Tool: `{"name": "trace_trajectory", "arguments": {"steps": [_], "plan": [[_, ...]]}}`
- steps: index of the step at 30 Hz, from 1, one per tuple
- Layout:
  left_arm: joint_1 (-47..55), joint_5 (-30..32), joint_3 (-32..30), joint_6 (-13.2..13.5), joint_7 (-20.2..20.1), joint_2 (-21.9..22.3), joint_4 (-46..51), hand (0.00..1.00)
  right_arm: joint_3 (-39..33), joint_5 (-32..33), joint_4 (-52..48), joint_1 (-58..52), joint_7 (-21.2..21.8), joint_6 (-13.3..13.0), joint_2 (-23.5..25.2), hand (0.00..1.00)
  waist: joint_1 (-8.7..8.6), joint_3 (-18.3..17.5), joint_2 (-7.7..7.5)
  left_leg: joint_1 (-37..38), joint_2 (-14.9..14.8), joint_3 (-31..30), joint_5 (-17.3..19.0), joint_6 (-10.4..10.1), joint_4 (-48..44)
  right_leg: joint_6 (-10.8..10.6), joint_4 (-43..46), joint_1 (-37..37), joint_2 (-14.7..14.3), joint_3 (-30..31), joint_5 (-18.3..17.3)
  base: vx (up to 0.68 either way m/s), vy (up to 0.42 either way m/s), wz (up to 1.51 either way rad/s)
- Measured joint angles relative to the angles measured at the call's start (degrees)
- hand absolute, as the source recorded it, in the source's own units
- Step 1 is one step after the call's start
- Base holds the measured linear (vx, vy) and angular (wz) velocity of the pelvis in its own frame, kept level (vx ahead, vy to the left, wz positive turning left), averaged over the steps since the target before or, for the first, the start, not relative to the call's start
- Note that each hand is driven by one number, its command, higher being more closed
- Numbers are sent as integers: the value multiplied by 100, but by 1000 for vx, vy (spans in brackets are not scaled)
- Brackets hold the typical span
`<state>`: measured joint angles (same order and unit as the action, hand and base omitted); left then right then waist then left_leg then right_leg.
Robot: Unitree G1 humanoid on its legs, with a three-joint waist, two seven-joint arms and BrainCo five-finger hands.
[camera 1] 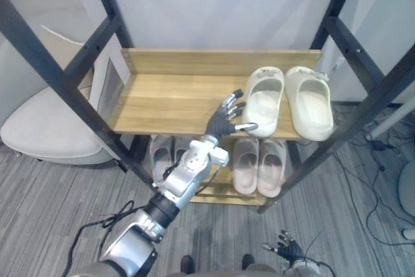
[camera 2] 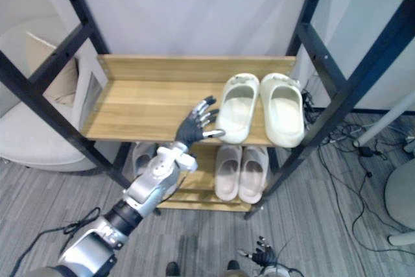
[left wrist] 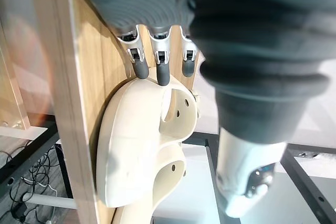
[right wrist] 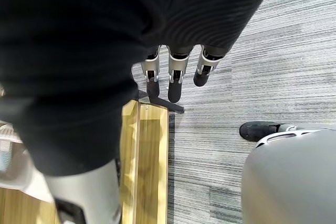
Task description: Organize the slippers on the shoe rack
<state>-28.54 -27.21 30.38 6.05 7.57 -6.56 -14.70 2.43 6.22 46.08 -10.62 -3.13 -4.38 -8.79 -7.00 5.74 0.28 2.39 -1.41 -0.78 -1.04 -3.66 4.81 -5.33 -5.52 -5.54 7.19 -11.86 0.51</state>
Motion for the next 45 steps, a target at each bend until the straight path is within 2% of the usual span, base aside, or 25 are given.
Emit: {"name": "trace_trajectory", "arguments": {"steps": [28,35,40,45], "plan": [[-227,-179,272,-18,11,324,-297,0,13,4,6,212,-32,45,238,0,-10,27,-68,32,8,-14,-7,8,0,-1,0,-39,7,-17,0,-5,-2,0],[-224,-154,-134,-29,37,262,-258,0,3,5,6,218,-31,49,251,0,1,30,-73,56,3,-2,-7,8,3,0,26,-57,6,-8,0,0,0,0],[-56,-147,-424,-22,115,-84,389,0,2,38,6,259,-27,66,253,0,41,30,-72,67,8,-34,-9,10,3,-1,39,-116,7,-41,-1,0,0,2],[189,-149,-406,-16,68,-123,1149,0,2,59,210,308,-17,92,254,0,136,24,-65,53,43,-144,-20,27,-51,-59,43,-191,65,-84,-49,-25,-9,14]]}}
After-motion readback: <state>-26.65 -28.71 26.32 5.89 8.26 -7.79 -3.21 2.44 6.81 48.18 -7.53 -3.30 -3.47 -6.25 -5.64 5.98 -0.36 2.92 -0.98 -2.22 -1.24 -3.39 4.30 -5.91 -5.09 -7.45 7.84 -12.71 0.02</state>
